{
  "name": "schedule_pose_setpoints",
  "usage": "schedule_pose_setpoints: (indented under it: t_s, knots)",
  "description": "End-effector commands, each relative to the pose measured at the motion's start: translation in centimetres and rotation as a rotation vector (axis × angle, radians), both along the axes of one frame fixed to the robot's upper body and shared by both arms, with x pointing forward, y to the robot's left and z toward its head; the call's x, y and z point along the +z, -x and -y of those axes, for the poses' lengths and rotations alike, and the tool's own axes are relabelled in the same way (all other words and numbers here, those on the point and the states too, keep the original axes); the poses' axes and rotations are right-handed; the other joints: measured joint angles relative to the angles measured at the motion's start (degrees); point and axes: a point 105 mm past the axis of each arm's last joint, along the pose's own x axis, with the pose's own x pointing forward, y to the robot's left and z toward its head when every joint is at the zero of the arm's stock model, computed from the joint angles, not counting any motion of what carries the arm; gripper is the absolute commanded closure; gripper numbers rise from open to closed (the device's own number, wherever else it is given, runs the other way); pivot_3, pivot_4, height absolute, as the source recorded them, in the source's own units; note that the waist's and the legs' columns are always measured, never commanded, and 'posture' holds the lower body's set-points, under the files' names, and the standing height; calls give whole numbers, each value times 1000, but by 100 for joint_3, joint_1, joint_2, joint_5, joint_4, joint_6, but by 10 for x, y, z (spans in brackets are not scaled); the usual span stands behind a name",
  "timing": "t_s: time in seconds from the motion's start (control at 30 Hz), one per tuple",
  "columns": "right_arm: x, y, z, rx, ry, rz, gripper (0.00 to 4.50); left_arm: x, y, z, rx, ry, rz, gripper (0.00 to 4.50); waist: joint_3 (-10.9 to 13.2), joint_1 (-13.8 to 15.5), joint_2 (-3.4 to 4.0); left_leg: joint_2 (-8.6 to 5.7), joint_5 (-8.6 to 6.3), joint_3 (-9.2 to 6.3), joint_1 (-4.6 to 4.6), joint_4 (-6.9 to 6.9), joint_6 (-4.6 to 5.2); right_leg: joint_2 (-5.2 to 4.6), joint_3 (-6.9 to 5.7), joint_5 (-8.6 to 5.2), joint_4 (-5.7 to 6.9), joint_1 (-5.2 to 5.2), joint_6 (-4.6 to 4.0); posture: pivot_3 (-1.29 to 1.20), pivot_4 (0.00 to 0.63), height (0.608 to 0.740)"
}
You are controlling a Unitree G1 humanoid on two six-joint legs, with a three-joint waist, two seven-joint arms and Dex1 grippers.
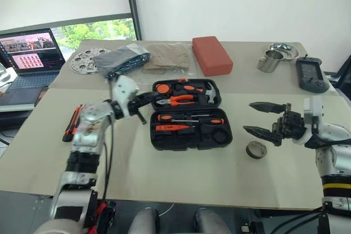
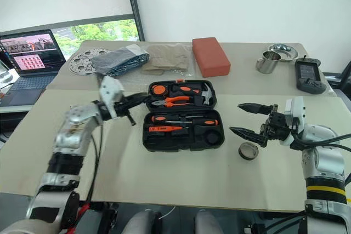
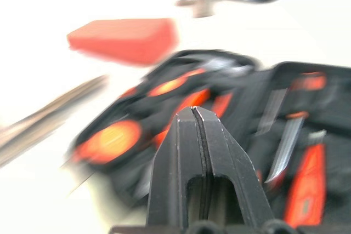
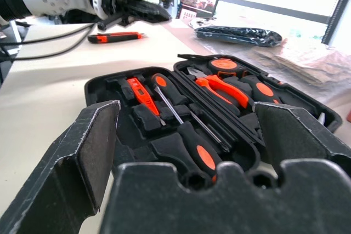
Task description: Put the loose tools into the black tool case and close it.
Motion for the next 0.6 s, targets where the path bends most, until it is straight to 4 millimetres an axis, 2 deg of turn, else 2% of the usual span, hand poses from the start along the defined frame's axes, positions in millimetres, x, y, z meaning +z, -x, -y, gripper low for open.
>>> schedule_pose_setpoints:
  t_s: [0.03, 0.13, 0.23, 0.27, 0.33, 0.5, 0.6]
  knots:
    - [11, 0, -6, 54, -34, 29, 0, 7, 6, -48, 305, 21, 23, 4484, 0, 14, -1, 0, 0, -6, 0, 0, 0, -2, 0, 0, 0, 0, 0, 0, 150, 740]
    - [12, -2, -9, 80, -42, 27, 0, 3, 13, -83, 528, 58, 7, 4484, 3, 31, -4, 3, 0, -15, -1, 1, 0, -6, -2, 0, -1, 0, 0, 0, 150, 740]
    - [13, -6, -11, 102, -40, 24, 0, -4, 20, -128, 782, 102, -37, 4484, 3, 48, -5, 1, 0, -18, -1, 1, 0, -8, -7, 0, -1, 0, 0, 0, 150, 740]
    - [13, -7, -12, 109, -37, 23, 0, -7, 25, -144, 848, 89, -43, 4241, 3, 49, -5, 1, 0, -18, 1, 1, 0, -9, -7, 0, 0, 0, 0, 0, 150, 740]
    - [14, -9, -12, 121, -34, 22, 0, -12, 34, -160, 895, 61, -71, 3677, 3, 48, -6, 1, 0, -19, 1, -1, -1, -9, -8, 0, -2, 0, 0, 0, 150, 740]
    - [12, -11, -13, 135, -30, 19, 0, -30, 44, -182, 900, -5, -172, 1837, 3, 52, -6, 1, 0, -18, 4, -15, -2, -12, -10, 1, -4, -3, -2, 0, 150, 740]
    - [12, -11, -14, 138, -31, 18, 0, -35, 45, -188, 897, -6, -200, 787, 3, 57, -6, 0, 0, -17, 4, -16, -2, -15, -13, 1, -4, -2, -3, 0, 150, 740]
